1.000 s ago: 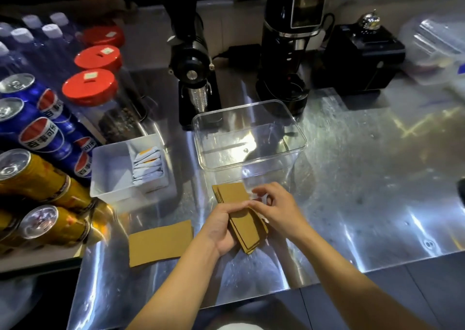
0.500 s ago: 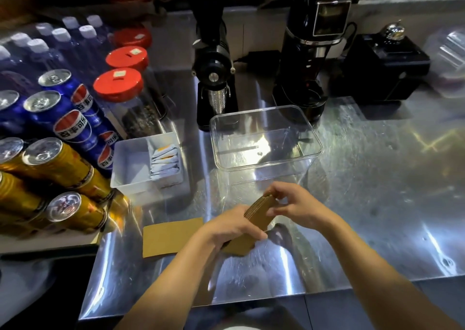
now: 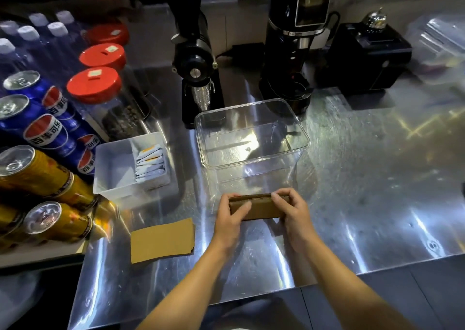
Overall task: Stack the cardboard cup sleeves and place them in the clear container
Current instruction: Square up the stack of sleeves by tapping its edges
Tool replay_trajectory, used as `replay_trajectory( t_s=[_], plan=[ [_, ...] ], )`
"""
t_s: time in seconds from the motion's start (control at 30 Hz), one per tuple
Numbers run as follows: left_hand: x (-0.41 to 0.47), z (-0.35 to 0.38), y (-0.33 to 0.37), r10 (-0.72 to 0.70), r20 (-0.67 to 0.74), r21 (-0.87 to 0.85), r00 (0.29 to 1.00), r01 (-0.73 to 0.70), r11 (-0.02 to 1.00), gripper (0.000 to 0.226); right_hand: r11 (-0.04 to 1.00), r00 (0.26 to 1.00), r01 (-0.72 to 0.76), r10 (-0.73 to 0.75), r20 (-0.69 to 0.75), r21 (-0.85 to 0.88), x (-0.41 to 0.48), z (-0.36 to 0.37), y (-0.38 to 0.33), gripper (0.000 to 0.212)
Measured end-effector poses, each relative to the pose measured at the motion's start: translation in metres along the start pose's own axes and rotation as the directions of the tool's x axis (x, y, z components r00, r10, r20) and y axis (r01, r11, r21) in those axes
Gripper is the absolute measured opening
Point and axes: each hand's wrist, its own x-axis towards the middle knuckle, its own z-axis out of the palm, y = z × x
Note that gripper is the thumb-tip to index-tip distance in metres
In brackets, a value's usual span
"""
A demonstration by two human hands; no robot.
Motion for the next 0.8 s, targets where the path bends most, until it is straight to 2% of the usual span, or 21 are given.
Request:
replay_trajectory(
  t_s=[0.1, 0.2, 0.3, 0.43, 0.47, 0.53, 0.57, 0.63, 0.7, 0.8],
  plan=[
    [-0.001, 0.01, -0.004, 0.004, -0.109, -0.115, 0.994, -0.016, 0.993, 0.016, 0.999, 0.986, 0.046, -0.045, -0.163, 0.001, 0.0, 0.011, 0.002, 0.019],
    [0.001, 0.016, -0.002, 0.05, -0.218, -0.102, 0.975, -0.073, 0.992, 0.028, 0.996, 0.982, 0.089, -0.092, -0.166, -0.026, 0.001, 0.013, 0.0, 0.02],
    [0.004, 0.015, -0.002, 0.079, -0.25, -0.109, 0.965, -0.109, 0.988, 0.022, 0.993, 0.983, 0.116, -0.119, -0.138, -0.034, 0.001, 0.012, 0.001, 0.02],
    [0.005, 0.012, -0.001, 0.075, -0.207, -0.031, 0.976, -0.083, 0.996, 0.023, 0.985, 0.982, 0.112, -0.13, -0.138, -0.128, 0.003, 0.014, 0.009, 0.017],
    [0.005, 0.01, 0.001, 0.068, -0.167, -0.025, 0.984, -0.073, 0.997, 0.019, 0.985, 0.981, 0.111, -0.13, -0.145, -0.136, 0.005, 0.014, 0.009, 0.016],
    [0.003, 0.004, 0.004, 0.003, -0.002, -0.05, 1.0, -0.004, 0.999, 0.008, 0.982, 0.978, 0.114, -0.138, -0.16, -0.151, 0.006, 0.014, 0.009, 0.016],
    [0.002, -0.001, 0.004, -0.022, 0.068, -0.008, 0.997, 0.023, 1.0, 0.022, 0.98, 0.976, 0.12, -0.145, -0.16, -0.158, 0.007, 0.014, 0.01, 0.017],
    [0.0, -0.012, 0.002, -0.028, 0.152, 0.232, 0.988, -0.008, 0.973, 0.039, 0.973, 0.975, 0.137, -0.165, -0.146, -0.186, 0.008, 0.011, 0.012, 0.019],
    [-0.002, -0.017, -0.001, 0.011, 0.144, 0.432, 0.989, -0.073, 0.899, 0.031, 0.965, 0.977, 0.142, -0.172, -0.125, -0.22, 0.007, 0.009, 0.013, 0.021],
    [-0.005, -0.018, -0.009, 0.074, 0.115, 0.515, 0.991, -0.123, 0.848, 0.019, 0.965, 0.977, 0.152, -0.179, -0.113, -0.215, 0.005, 0.009, 0.014, 0.02]
  ],
)
